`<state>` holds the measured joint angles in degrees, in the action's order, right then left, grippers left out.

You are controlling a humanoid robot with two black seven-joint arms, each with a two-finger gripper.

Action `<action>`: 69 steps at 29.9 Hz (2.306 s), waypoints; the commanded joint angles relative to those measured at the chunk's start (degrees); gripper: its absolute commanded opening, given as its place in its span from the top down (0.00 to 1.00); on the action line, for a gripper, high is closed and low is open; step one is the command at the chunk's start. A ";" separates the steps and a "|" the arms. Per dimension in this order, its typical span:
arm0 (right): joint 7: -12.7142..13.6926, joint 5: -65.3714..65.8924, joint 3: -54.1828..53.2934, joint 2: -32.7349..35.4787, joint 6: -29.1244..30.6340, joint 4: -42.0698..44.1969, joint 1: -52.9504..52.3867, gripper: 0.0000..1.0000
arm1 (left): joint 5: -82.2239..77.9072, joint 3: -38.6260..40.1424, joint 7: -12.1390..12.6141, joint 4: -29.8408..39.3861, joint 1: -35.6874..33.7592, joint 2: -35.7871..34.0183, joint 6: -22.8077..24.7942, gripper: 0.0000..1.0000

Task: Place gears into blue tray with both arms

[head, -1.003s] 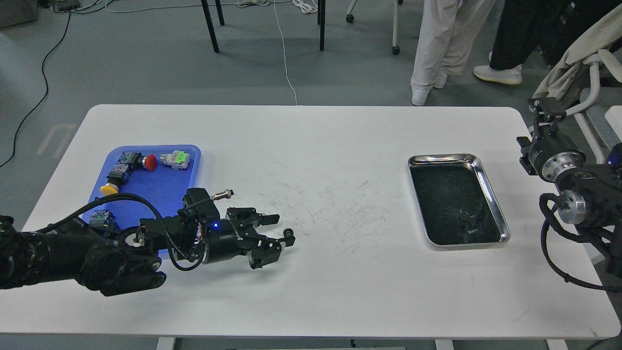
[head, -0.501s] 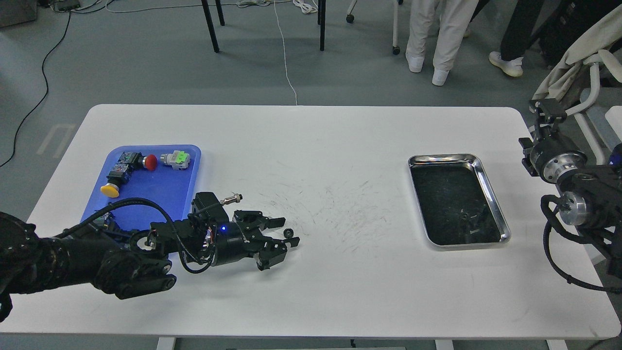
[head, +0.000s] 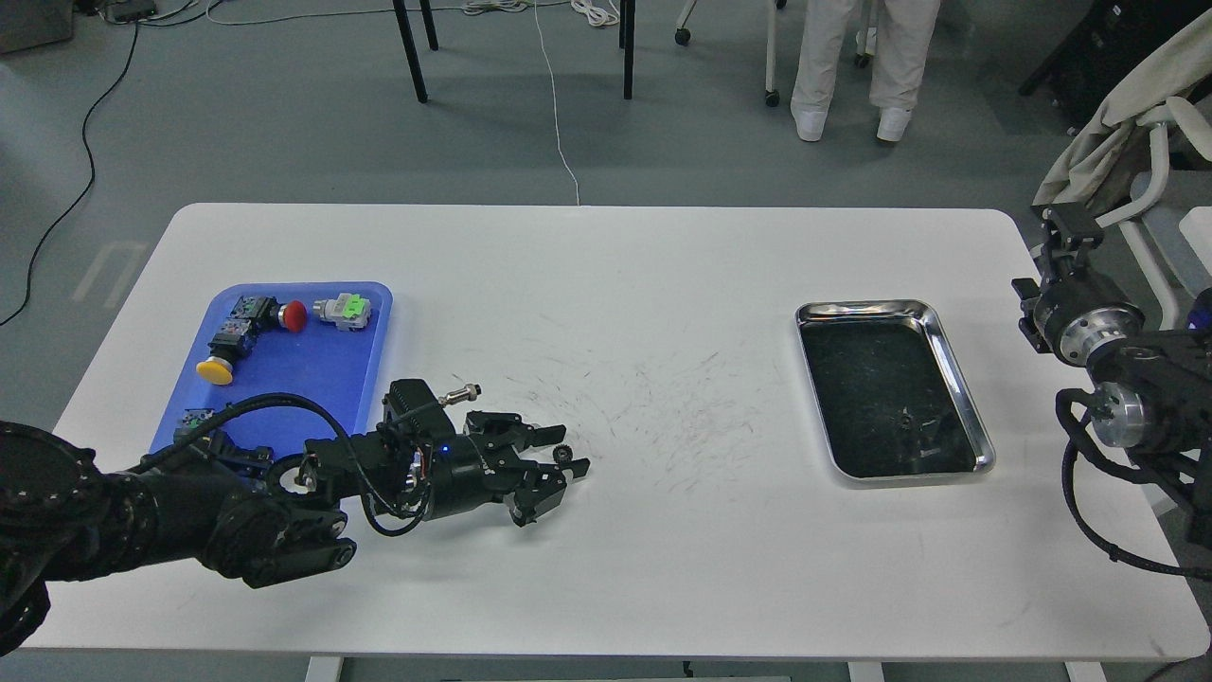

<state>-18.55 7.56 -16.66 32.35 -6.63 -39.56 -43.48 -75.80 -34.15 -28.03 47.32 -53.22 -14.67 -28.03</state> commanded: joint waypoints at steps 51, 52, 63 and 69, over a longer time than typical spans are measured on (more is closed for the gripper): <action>-0.09 0.09 0.93 -0.53 0.12 2.12 0.41 0.04 | 4.97 5.67 0.03 -0.82 -5.40 -17.92 0.03 0.85; -0.09 0.09 0.93 -0.53 0.12 2.12 0.41 0.04 | 4.96 5.85 0.03 -0.82 -5.40 -19.15 0.03 0.85; 0.00 0.26 1.02 -0.62 0.12 2.03 -0.03 0.04 | 4.70 5.41 0.03 -11.62 0.21 -20.75 0.03 0.85; 0.00 1.58 1.19 -1.06 0.12 2.03 -0.20 0.04 | 4.96 5.32 0.03 -14.88 1.89 -18.55 0.03 0.85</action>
<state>-18.64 8.92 -15.49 31.41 -6.50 -37.55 -43.58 -71.06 -28.88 -28.00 33.79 -52.36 -34.42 -28.01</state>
